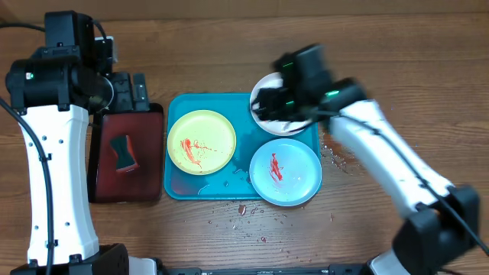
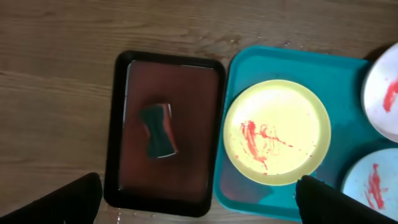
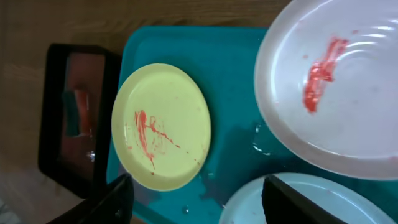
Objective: Clean dirty plates on tray and stack at the side
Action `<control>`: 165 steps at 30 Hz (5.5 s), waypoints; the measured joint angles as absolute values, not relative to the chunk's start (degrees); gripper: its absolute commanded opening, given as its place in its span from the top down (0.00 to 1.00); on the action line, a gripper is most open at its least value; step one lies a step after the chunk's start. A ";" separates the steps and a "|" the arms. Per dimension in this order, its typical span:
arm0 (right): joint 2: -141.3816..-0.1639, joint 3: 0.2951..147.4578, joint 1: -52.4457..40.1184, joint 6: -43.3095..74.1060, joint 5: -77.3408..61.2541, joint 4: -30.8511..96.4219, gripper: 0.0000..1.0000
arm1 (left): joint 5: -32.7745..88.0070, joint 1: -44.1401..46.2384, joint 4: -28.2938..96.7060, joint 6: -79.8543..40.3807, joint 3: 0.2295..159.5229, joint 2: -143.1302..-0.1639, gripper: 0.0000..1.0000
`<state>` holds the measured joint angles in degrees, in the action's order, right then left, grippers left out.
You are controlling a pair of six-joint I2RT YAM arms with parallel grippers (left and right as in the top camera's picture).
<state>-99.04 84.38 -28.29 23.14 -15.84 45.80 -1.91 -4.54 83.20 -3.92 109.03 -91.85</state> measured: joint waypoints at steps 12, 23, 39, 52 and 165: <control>-114.69 84.42 -39.07 30.02 -0.08 35.35 0.57 | -3.29 -4.54 86.43 -7.27 109.14 -93.93 0.00; -120.97 84.42 -42.09 30.22 3.68 33.23 0.74 | -3.33 -4.62 88.20 -9.54 109.14 -101.80 0.23; -122.13 84.93 -42.15 32.64 4.45 32.25 0.96 | -3.62 -12.56 94.98 -10.61 108.84 -105.01 0.75; -122.13 85.03 -42.13 32.82 3.88 32.80 0.96 | -4.45 -13.15 82.26 -10.13 92.55 -105.16 0.70; -122.17 85.65 -36.73 42.04 -8.99 39.62 0.96 | 7.40 14.76 48.93 -9.52 79.37 -115.63 0.96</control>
<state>-122.17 85.65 -36.73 42.04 -8.99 39.62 7.40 14.76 48.93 -9.52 79.37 -115.63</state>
